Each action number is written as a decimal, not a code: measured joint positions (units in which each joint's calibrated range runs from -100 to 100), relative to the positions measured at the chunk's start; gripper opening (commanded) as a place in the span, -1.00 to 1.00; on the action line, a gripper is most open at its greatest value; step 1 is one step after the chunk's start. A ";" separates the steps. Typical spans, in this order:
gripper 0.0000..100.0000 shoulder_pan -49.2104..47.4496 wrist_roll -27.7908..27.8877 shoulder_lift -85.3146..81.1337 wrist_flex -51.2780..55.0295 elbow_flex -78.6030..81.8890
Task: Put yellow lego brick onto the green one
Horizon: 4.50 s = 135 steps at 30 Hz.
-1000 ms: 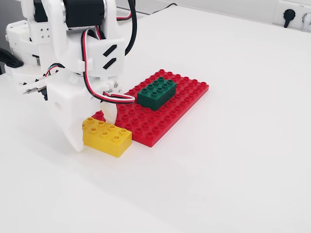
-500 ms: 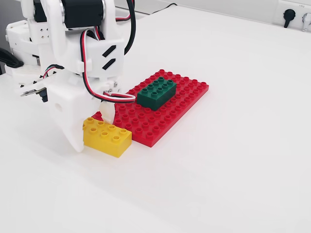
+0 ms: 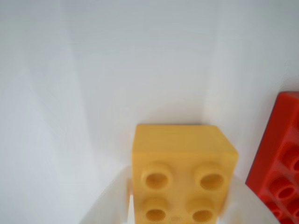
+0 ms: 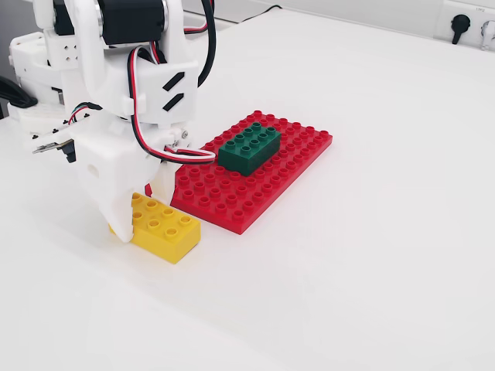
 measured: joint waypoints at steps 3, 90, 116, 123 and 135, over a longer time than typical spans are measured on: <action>-0.67 0.00 0.00 0.00 0.00 0.00; -0.65 -35.61 -72.33 -57.66 -11.58 45.81; -0.66 -36.05 -78.99 -57.83 -16.42 49.14; -0.66 -33.47 -78.99 -57.83 -21.35 54.10; -0.67 -32.95 -76.81 -57.83 -21.87 55.09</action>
